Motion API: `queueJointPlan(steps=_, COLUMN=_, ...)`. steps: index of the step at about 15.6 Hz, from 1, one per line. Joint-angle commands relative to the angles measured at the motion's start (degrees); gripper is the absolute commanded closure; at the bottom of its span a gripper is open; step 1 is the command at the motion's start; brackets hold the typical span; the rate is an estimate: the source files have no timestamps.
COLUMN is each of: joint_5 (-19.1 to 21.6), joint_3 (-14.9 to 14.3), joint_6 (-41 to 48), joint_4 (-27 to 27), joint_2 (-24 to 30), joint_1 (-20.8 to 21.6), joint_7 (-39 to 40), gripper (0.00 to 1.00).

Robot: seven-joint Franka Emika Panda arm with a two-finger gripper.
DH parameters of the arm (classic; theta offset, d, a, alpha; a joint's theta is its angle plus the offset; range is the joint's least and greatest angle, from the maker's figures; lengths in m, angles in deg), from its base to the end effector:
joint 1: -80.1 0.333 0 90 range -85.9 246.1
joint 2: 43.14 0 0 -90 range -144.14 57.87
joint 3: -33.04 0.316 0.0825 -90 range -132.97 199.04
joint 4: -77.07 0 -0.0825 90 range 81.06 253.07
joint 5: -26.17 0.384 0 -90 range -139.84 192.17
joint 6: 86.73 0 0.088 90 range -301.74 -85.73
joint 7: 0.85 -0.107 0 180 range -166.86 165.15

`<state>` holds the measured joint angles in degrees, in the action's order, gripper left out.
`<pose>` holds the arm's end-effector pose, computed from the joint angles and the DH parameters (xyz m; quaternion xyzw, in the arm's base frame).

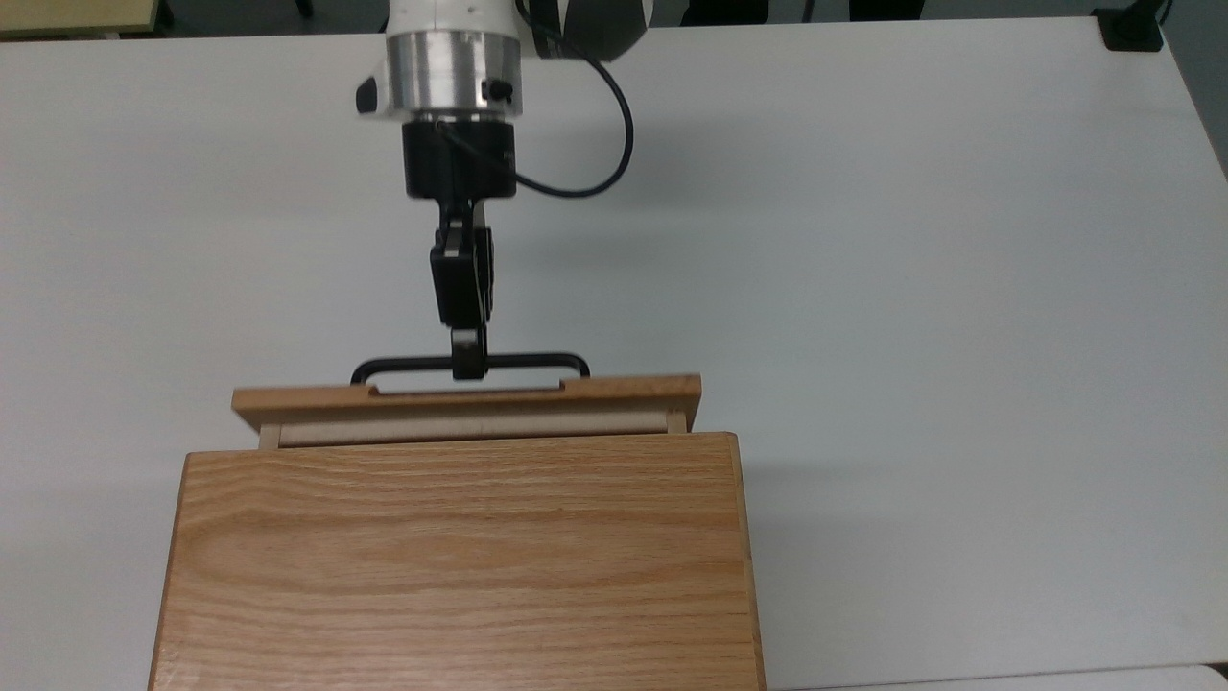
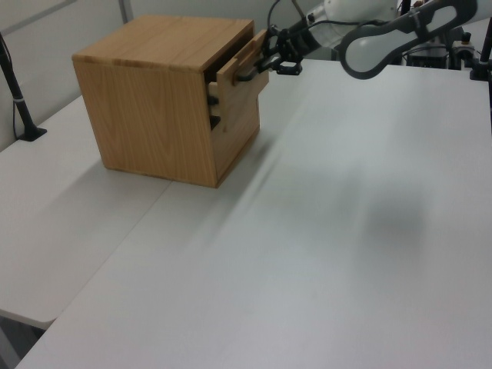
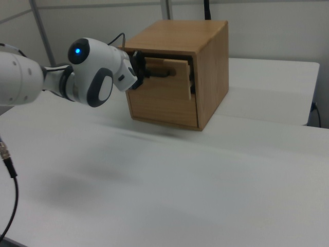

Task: Open the drawer by sliding it
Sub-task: 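Pull the handle straight out, sliding the upper drawer open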

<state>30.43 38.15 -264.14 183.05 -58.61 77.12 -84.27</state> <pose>0.6720 0.0127 0.4989 -0.6438 0.6040 -0.3247 0.3395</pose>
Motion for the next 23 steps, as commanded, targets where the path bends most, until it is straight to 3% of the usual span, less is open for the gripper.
queueJointPlan(steps=1, joint_5=0.05, joint_3=-0.10, joint_6=-0.22, joint_4=12.92, joint_2=8.52, joint_1=0.52, joint_7=0.01, gripper=1.00)
queueJointPlan(steps=9, joint_5=0.13, joint_3=-0.19, joint_6=1.10, joint_4=20.66, joint_2=14.93, joint_1=-0.01, joint_7=-0.08, gripper=1.00)
queueJointPlan(steps=14, joint_5=0.13, joint_3=-0.19, joint_6=2.77, joint_4=20.76, joint_2=15.47, joint_1=-0.01, joint_7=-0.16, gripper=1.00)
queueJointPlan(steps=15, joint_5=0.13, joint_3=-0.19, joint_6=2.86, joint_4=20.67, joint_2=15.39, joint_1=-0.10, joint_7=-0.08, gripper=0.95)
queueJointPlan(steps=16, joint_5=0.13, joint_3=-0.28, joint_6=3.12, joint_4=20.41, joint_2=15.47, joint_1=-0.36, joint_7=-0.42, gripper=0.64)
queueJointPlan(steps=17, joint_5=0.66, joint_3=-0.28, joint_6=3.65, joint_4=19.53, joint_2=15.39, joint_1=-0.53, joint_7=-0.78, gripper=0.16)
queueJointPlan(steps=18, joint_5=1.10, joint_3=-0.45, joint_6=5.48, joint_4=18.39, joint_2=15.56, joint_1=-1.14, joint_7=-1.21, gripper=0.03)
queueJointPlan(steps=23, joint_5=1.10, joint_3=-1.07, joint_6=24.44, joint_4=8.82, joint_2=17.58, joint_1=-1.59, joint_7=-1.13, gripper=0.00)
